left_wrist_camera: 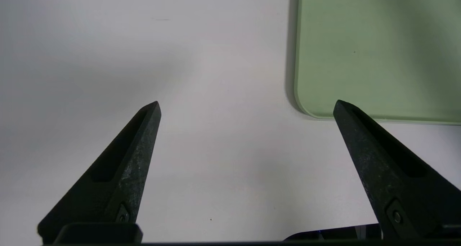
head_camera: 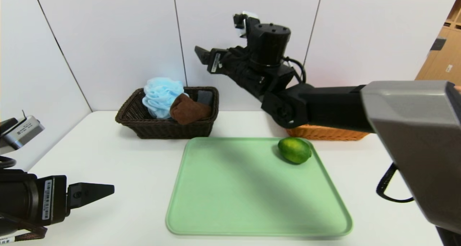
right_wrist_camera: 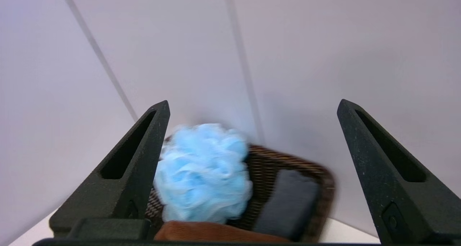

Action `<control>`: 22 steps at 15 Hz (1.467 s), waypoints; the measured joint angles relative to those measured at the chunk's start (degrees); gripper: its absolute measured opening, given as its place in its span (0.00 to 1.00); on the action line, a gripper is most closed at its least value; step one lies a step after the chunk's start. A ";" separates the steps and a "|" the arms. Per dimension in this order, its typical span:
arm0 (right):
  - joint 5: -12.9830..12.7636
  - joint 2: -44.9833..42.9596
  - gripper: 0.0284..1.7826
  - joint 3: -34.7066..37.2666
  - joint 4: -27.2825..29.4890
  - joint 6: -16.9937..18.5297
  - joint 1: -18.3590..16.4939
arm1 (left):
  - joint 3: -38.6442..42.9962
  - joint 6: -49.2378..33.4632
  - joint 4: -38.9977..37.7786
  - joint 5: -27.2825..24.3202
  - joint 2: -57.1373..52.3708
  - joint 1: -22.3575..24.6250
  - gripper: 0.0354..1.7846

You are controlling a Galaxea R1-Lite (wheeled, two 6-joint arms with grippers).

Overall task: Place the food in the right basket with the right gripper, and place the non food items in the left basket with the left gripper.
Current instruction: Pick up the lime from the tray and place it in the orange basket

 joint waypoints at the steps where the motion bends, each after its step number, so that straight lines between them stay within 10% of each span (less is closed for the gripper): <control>1: -1.10 -2.43 0.91 0.60 3.73 -0.09 -0.79 | -0.11 0.22 -0.34 -0.02 0.05 0.02 0.94; 12: -2.56 -23.60 0.95 0.46 87.26 8.18 -7.23 | -0.94 3.63 -5.41 -0.49 3.50 0.02 0.94; 15: -2.34 -24.65 0.95 0.44 96.00 8.24 -8.00 | -0.94 4.08 -7.92 -1.38 5.07 0.02 0.94; 22: 1.73 -20.61 0.95 1.29 96.33 7.74 -11.58 | -2.68 5.60 -8.24 -1.57 8.64 0.11 0.94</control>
